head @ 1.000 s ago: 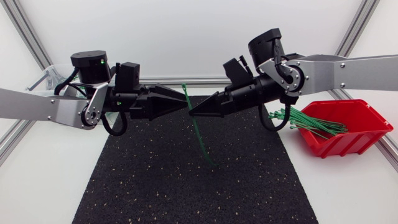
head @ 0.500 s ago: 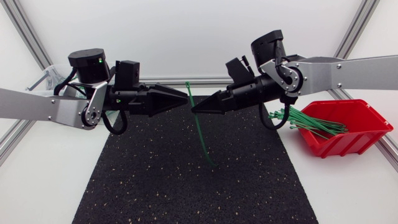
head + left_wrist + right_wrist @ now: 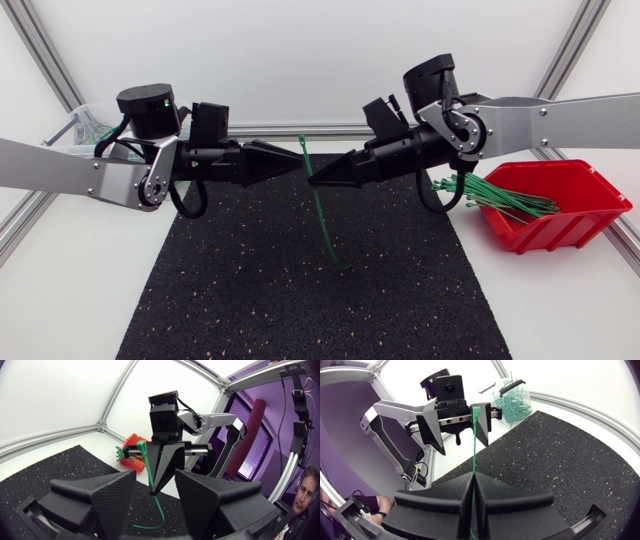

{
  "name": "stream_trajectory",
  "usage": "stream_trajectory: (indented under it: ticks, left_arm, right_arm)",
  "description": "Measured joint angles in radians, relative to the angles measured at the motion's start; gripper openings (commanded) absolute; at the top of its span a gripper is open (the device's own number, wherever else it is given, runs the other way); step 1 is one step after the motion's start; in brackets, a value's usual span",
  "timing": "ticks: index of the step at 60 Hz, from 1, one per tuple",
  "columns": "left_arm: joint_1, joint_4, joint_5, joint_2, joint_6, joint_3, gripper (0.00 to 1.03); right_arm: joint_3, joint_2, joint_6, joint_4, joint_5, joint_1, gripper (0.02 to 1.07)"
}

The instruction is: Take a green cable tie from the red box, thread the tail through the head to close it, then place it in the transparent bin on the left.

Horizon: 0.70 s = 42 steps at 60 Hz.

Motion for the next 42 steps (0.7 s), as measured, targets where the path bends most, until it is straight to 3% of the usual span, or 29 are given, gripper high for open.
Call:
stream_trajectory:
  ticks: [25,42]
  left_arm:
    - [-0.013,0.076,-0.017,0.022,-0.106,0.018,0.38]
    - [-0.028,0.101,-0.020,0.022,-0.134,0.018,0.33]
  right_arm:
    - [-0.003,0.000,0.019,0.011,-0.003,0.016,0.08]
    - [-0.009,-0.001,0.034,0.037,0.000,0.006,0.08]
